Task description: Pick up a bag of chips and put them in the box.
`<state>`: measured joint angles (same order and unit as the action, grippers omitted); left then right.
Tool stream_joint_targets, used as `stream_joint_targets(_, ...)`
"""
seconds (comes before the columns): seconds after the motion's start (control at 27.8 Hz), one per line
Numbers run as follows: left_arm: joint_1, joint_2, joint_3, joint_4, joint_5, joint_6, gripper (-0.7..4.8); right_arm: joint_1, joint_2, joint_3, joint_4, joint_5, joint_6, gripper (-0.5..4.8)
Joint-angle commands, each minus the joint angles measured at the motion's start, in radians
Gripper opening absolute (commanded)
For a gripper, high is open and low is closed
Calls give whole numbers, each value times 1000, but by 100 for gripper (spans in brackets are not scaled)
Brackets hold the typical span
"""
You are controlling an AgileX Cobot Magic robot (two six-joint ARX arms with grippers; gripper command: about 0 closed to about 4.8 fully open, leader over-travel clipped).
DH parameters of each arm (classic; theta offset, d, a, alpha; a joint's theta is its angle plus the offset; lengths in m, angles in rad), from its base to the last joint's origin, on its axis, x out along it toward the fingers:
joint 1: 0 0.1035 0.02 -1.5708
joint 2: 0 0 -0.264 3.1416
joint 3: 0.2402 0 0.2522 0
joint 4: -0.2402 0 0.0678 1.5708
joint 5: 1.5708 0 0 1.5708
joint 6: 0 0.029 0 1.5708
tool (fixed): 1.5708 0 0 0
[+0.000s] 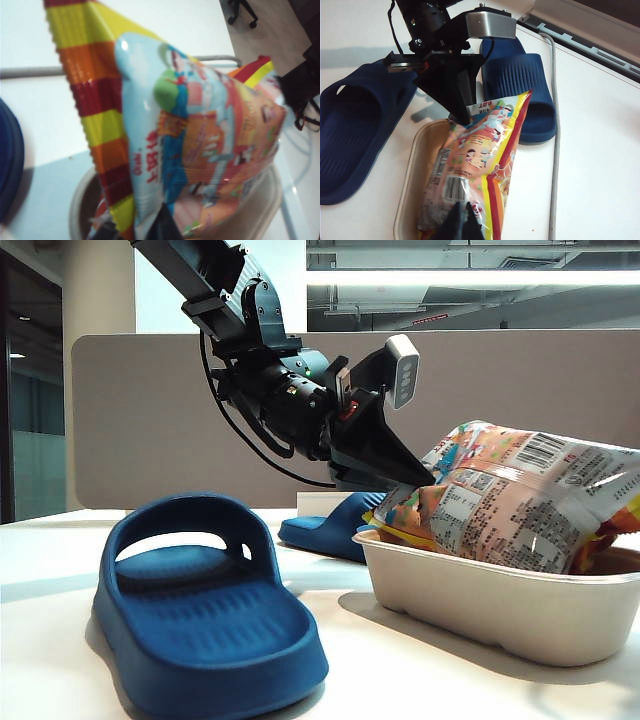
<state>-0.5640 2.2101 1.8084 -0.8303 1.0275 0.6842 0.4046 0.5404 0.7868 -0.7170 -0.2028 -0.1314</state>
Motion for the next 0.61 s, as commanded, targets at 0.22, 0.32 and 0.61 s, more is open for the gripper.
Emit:
stream_joint_targets(0.22, 9, -6, 3, -30, -52, 31, 157, 2, -2, 4, -9, -2, 0, -2)
stream_joint_targets(0.32, 23, -7, 3, -44, -56, 31, 192, 2, -2, 4, -16, -2, 0, -2)
stream_joint_targets(0.61, 48, -23, 4, -68, -58, 31, 247, 2, -2, 4, -20, -2, 0, -2)
